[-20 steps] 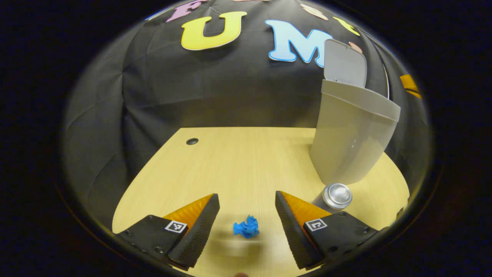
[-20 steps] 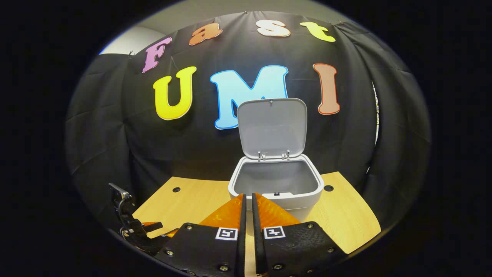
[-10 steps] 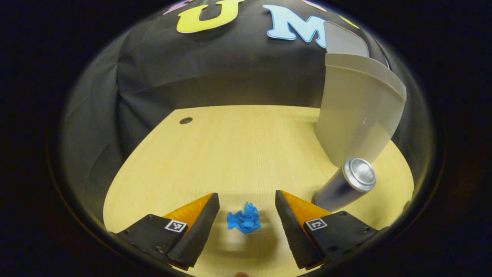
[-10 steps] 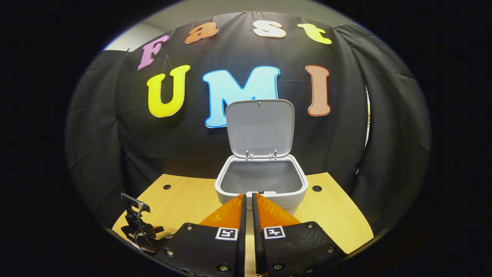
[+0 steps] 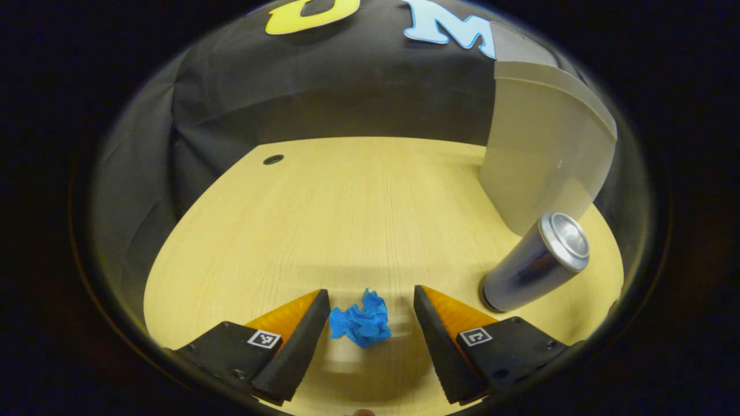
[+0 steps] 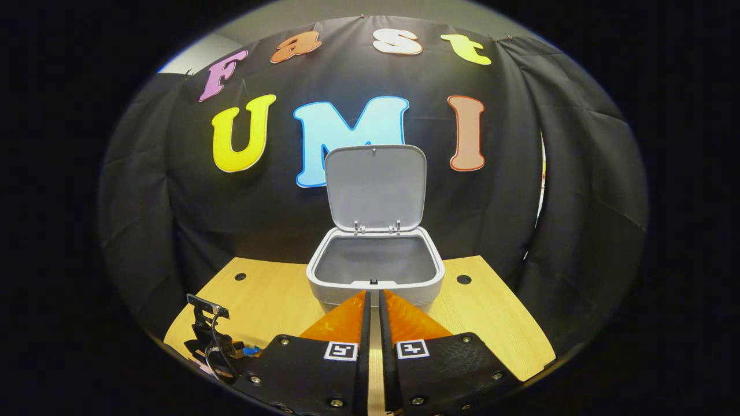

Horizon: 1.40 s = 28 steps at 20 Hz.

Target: Press the lid of the desktop garbage bin to open it, pick up the crumpled paper on the desktop and throw it into the bin, then pick up the pop can on the desktop and drop it into the bin, and finally close the garbage bin lid.

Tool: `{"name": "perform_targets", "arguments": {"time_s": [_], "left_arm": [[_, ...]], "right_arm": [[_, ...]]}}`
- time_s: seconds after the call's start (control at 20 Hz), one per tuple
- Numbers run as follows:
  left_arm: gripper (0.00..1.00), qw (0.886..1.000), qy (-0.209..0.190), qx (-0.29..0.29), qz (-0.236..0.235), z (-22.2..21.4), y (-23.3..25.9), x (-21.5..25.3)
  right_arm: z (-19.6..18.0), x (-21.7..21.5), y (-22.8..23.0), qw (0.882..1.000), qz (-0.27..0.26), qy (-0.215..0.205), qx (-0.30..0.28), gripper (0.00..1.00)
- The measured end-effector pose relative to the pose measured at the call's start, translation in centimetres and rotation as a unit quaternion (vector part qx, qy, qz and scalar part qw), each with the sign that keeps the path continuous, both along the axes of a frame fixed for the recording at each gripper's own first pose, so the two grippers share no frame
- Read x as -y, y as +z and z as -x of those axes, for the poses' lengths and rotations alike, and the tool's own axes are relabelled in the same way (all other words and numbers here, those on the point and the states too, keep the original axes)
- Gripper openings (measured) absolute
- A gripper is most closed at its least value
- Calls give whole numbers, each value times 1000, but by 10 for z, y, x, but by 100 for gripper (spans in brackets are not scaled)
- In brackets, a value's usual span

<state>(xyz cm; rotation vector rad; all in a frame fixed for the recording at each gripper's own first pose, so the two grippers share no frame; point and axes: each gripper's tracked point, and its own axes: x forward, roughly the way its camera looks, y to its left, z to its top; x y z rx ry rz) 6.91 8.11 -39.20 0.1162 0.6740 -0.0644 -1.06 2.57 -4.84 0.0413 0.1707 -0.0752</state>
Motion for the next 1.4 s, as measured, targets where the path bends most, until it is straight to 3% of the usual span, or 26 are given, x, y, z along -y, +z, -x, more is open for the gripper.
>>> {"name": "perform_targets", "arguments": {"time_s": [0.35,0.6,0.65,0.75,0.85,0.95,1.4], "left_arm": [[96,1000,-8,-11,-12,4,-12,3],[68,1000,4,-3,-19,0,-13,2],[70,1000,10,0,-23,-1,-12,0],[40,1000,17,3,-25,-3,-11,-1],[41,999,21,5,-35,-3,-9,-4],[27,999,27,10,-43,-7,-7,-8],[27,997,16,62,-43,-18,49,4]], "right_arm": [[2,3,-4,1000,3,-2,-9,10],[2,0,-8,1000,3,1,-14,10],[2,-1,-8,1000,3,2,-14,10],[2,-2,-9,1000,5,4,-16,10],[3,-3,-10,1000,8,6,-19,10],[3,-4,-12,1000,9,9,-21,10],[4,-6,-15,1000,3,16,-20,10]]}}
